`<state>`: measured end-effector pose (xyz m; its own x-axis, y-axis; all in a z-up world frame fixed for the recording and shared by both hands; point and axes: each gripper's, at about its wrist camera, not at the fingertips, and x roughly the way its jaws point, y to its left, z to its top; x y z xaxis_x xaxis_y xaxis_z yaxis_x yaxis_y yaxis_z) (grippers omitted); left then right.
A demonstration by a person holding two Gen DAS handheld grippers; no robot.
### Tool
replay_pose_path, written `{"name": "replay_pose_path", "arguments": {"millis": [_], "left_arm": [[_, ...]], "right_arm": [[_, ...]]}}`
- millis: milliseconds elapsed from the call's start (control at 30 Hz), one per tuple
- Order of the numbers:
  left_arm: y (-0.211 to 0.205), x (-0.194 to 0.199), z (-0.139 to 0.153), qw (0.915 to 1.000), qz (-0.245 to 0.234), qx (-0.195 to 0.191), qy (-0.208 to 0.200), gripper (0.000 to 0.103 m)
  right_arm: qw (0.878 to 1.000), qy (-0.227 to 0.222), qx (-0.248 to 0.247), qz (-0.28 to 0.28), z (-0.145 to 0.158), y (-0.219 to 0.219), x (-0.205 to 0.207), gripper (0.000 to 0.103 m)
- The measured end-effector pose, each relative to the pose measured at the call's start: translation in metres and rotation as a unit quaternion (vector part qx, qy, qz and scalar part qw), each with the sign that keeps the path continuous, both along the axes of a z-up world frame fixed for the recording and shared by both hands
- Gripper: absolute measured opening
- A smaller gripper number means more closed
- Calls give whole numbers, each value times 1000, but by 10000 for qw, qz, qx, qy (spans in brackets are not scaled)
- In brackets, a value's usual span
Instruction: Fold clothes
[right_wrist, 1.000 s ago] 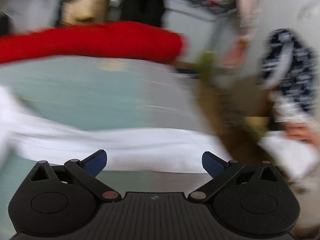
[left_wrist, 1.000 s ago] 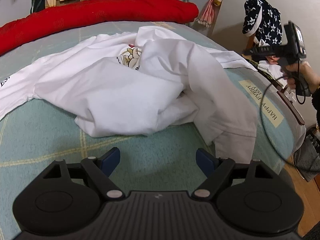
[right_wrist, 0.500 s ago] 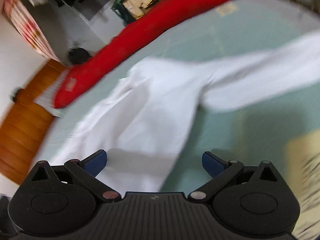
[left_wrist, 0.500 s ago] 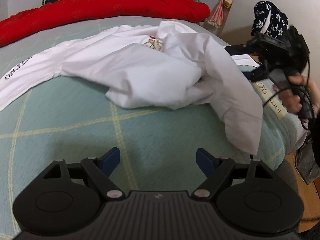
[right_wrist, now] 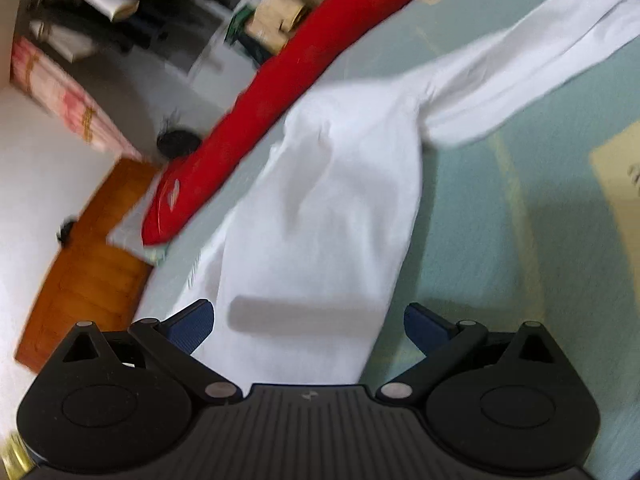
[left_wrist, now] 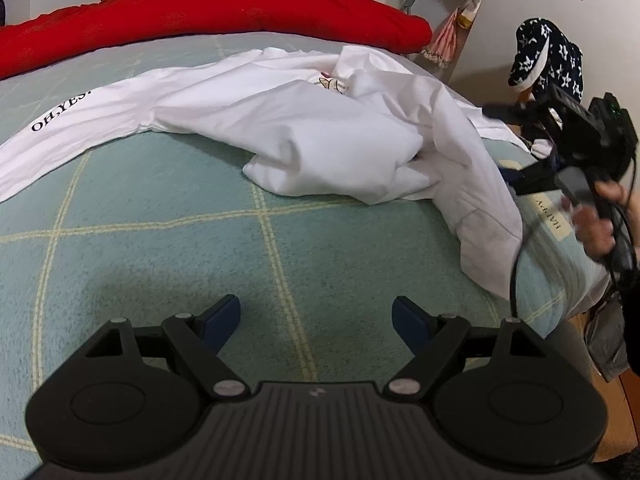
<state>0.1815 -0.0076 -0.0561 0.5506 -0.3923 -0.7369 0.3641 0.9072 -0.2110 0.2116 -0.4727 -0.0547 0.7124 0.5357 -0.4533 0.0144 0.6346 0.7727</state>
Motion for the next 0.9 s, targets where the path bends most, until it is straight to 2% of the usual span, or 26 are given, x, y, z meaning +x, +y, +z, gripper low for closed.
{"name": "replay_pose_path", "arguments": {"millis": [233,333,533,600,767,900], "left_arm": [[1,8,-2,10000,74,39,15,83],[-1,12,-4,10000,69,60,26,85],[-1,22,-6,9999,73,59,36,86],[-2,25,-6,9999,80,73,32,86],[-5,31,-6,9999,85,138,17,86],[-5,33,-6,9998,91,148,11,86]], "right_arm": [[9980,-160,260,-552,14,-42,50,103],[9960,-37,209,-864,11,-58,79,103],[9910,247,476,-1225,-20,-71,123,103],[9893,57,575,-1339,-26,-75,131,103],[9799,-811,746,-1661,-22,-84,148,103],[9704,-1459,502,-1858,1,-99,146,103]]}}
